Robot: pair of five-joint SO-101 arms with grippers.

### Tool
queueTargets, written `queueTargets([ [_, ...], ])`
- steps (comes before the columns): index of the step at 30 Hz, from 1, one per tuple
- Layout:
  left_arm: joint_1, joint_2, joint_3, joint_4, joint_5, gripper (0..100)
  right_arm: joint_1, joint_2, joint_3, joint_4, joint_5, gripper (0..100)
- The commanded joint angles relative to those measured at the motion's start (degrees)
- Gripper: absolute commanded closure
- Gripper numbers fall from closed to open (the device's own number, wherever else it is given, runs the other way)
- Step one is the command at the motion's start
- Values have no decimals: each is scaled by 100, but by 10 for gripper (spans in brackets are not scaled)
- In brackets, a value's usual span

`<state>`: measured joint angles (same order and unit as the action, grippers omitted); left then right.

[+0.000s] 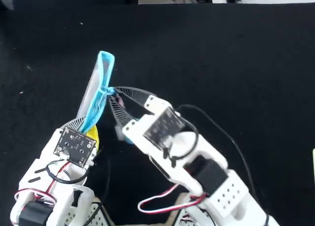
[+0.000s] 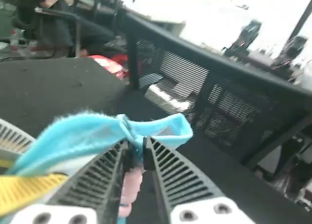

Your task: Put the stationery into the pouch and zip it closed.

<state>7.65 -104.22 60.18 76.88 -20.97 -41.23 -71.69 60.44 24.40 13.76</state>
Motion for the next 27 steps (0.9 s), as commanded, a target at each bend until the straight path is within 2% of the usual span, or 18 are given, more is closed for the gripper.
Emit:
queueTargets([
  [1, 31, 18, -22, 70, 0, 970, 167, -743, 286, -202, -44, 988],
  [4, 101, 18, -22, 70, 9, 970, 167, -1051, 725, -220, -18, 988],
  [9, 1121, 18, -31, 352, 255, 970, 167, -1059, 1297, -941, -18, 987],
  [12, 1209, 18, -13, 334, 246, 970, 167, -1068, 1358, -941, -18, 974],
  [15, 1103, 18, -13, 325, 246, 970, 132, -1103, 1279, -554, -18, 881],
  [18, 1051, 18, -13, 325, 246, 970, 132, -1103, 963, 299, -18, 805],
  [20, 1051, 18, -4, 325, 246, 970, 132, -1103, 585, 985, 9, 799],
  [23, 1051, 18, -4, 334, 246, 970, 132, -1086, 40, 1758, 448, 798],
  [27, 1051, 18, -4, 343, 246, 970, 123, -1051, -110, 2022, 1011, 798],
])
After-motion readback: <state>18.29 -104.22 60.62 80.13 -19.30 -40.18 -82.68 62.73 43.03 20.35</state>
